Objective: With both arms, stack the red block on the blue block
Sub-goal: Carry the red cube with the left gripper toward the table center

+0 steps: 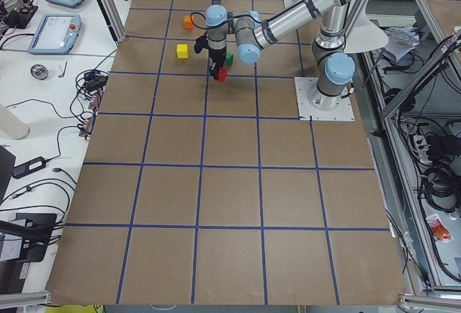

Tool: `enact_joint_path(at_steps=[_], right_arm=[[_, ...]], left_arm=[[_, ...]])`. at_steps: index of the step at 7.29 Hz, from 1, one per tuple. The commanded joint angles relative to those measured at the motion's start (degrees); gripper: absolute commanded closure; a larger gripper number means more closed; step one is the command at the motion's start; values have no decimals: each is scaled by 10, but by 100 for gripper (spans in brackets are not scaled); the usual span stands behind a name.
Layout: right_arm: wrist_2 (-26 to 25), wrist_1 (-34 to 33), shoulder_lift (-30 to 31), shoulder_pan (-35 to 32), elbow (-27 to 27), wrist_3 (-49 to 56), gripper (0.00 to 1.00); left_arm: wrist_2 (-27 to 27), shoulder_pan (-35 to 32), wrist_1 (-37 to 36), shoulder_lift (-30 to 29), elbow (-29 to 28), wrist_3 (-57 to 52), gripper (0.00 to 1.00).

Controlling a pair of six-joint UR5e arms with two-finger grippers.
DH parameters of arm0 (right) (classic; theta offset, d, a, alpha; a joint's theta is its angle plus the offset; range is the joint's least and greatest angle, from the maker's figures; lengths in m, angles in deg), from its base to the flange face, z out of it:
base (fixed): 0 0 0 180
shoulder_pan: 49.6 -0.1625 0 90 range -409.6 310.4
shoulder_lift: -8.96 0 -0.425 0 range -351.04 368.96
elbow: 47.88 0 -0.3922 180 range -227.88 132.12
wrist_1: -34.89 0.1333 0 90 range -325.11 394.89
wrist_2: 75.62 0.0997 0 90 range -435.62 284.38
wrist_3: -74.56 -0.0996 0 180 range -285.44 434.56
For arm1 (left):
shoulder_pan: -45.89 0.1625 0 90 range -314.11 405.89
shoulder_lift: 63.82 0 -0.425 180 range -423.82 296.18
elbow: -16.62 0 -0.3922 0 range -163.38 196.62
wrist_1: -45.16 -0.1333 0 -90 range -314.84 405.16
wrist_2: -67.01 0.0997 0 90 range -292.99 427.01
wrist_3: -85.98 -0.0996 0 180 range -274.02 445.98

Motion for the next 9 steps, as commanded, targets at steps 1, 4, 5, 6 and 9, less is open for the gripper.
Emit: enact_joint_path(at_steps=[1,4,5,6,9], right_arm=[[-3,-2,-1,1,0,1,0],[-5,2,-1,3,-1,1,0],[-5,5,0,2,-1,0,0],[-4,5,-1,1,-1,0,0],[-3,-4,-2,2,0,1,0]], left_arm=[[-6,-110,98,-53,-155,178,100],[-18,-202,28,-129,-175,322,100],[-23,-215,-4,-146,-174,328,100],[-22,-219,-17,-166,-174,336,100],[-19,-233,-49,-201,-175,354,100]])
